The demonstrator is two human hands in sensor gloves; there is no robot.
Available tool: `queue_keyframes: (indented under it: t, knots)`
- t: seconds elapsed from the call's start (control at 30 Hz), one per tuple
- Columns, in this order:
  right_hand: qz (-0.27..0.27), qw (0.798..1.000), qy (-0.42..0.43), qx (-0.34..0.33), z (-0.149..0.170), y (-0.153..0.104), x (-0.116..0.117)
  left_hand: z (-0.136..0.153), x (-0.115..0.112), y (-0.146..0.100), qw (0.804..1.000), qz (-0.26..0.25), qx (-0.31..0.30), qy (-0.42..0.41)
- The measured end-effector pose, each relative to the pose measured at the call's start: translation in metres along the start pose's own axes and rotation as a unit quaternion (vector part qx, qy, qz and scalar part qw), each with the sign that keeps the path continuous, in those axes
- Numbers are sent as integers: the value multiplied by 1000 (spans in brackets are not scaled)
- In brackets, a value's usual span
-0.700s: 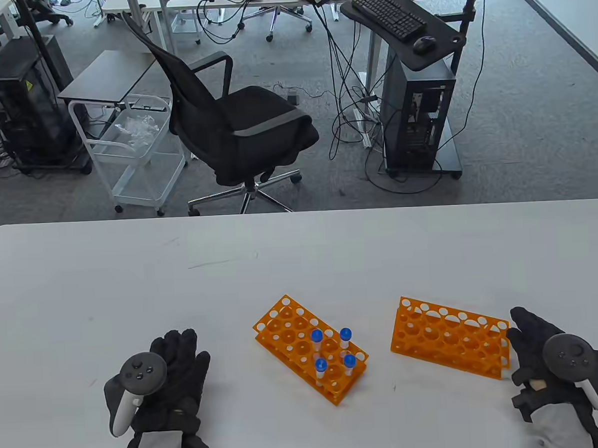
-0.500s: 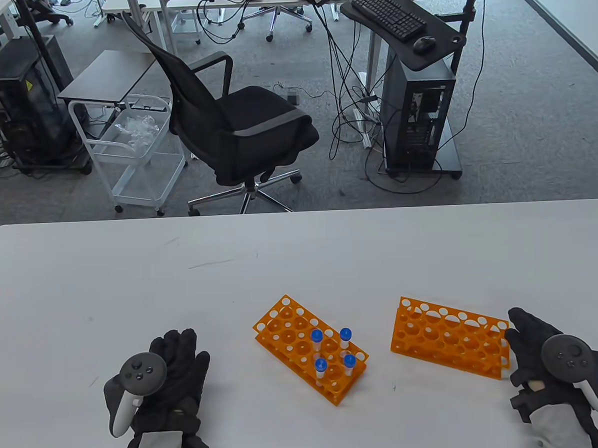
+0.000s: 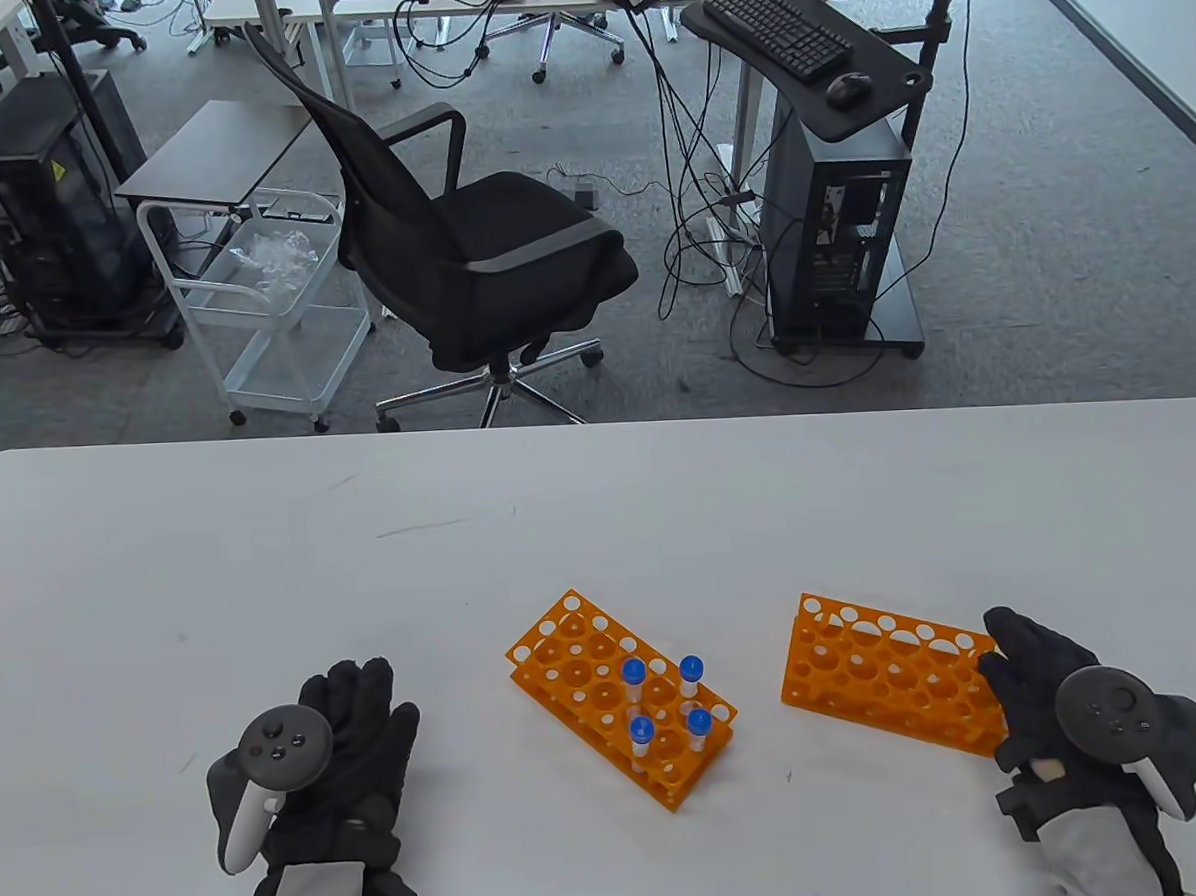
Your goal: Transfer 4 test tubes between racks (Right hand only)
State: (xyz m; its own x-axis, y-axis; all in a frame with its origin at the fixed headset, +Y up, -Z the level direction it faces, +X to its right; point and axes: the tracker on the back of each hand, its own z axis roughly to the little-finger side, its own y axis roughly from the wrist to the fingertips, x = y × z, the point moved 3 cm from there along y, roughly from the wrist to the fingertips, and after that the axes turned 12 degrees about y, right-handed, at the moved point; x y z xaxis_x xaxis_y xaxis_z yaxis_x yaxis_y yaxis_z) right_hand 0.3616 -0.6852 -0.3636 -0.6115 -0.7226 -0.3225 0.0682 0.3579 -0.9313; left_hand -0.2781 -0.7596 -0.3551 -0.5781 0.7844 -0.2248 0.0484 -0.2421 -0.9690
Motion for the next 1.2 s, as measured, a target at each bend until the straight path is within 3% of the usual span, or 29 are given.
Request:
queue_keyframes:
  t: [0.33,0.73,1.2]
  knots:
    - [0,999,14,-37,-39,18,-3,-1,0,0,1000,0,-3,-2]
    - [-23,997,25,-70,-82,35,10,-1,1,1,1000,1,-5,-3]
    - [-86,989,40,-110,-139,46,59,-1,0,2,1000,2,-7,-3]
